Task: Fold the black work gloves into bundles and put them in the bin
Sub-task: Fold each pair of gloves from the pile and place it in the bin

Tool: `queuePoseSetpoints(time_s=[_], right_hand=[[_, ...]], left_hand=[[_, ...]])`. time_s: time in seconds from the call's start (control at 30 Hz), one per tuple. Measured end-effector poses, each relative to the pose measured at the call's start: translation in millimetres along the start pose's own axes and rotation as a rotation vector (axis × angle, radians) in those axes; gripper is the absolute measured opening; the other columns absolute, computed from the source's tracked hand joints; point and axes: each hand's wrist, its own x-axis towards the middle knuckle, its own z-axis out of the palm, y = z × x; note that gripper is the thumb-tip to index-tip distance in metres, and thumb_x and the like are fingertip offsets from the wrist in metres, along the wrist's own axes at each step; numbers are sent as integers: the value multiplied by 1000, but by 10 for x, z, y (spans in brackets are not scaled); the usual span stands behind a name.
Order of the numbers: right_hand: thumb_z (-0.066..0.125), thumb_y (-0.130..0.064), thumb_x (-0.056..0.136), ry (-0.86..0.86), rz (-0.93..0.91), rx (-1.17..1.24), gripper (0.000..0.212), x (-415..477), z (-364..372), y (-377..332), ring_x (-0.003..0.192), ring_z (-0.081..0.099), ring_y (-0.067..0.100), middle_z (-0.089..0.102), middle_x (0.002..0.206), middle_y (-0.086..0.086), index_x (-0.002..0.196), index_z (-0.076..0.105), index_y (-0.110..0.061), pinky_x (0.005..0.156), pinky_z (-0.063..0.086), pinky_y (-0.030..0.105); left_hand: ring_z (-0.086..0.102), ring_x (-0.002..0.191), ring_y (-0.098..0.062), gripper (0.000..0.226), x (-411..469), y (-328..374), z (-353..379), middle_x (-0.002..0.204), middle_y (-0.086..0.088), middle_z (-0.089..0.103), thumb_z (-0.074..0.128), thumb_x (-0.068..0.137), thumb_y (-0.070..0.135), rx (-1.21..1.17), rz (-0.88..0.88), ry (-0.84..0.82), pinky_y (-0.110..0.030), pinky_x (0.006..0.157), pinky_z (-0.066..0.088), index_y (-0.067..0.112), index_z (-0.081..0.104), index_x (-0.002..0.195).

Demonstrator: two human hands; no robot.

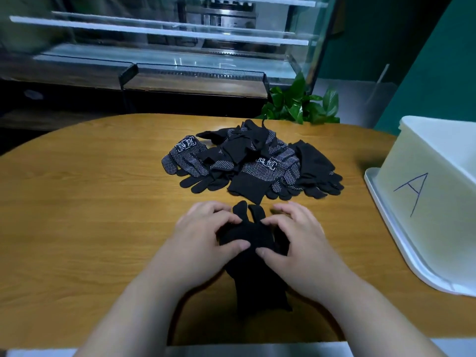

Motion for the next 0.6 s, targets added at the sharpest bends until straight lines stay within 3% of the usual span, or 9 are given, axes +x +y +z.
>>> queuePoseSetpoints(time_s=[0.1,0.17,0.23,0.3,0.37,0.47,0.6], right_hand=[[68,-47,88,-20,11,54,29,-48,-59,21,145,6,0,33,147,-19,114,58,-38,119,16,33],[70,-43,87,-38,6,90,19,-88,-130,49,143,7,-5,33,142,-24,100,57,-38,117,19,29],[72,-41,85,-56,-17,106,17,-123,-198,65,138,15,-8,34,136,-29,91,56,-37,110,23,23],[72,-41,84,-66,-28,130,15,-138,-232,76,129,26,-9,39,128,-32,86,57,-37,104,29,21],[70,-44,85,-66,-42,118,14,-122,-217,84,126,30,-8,42,127,-31,94,61,-40,101,32,20],[69,-45,88,-67,-85,65,45,-92,-140,78,130,25,-8,40,137,-26,131,56,-40,110,27,19],[63,-57,88,-115,-68,-24,65,-94,-81,58,147,8,2,26,154,-19,147,41,-39,121,9,30]], left_hand=[[34,126,1,30,-31,-8,-23,121,27,45,78,75,50,-37,2,1,-27,107,33,40,65,101],[39,116,0,29,-61,2,-60,110,27,45,80,71,50,-40,43,-34,-28,98,40,40,61,91],[43,109,0,29,-108,39,-115,103,25,47,81,69,51,-49,92,-133,-24,87,42,39,61,86],[45,108,-1,30,-143,59,-129,102,24,49,78,69,58,-22,138,-216,-23,86,43,38,62,84],[43,117,0,34,-152,48,-106,110,27,48,66,71,67,7,176,-186,-27,96,43,40,63,92],[37,131,-2,40,-126,57,-47,129,22,47,54,80,66,23,199,-61,-38,108,39,39,63,109],[29,137,-3,55,-141,107,19,143,20,40,61,84,62,121,114,-94,-39,115,31,39,51,133]])
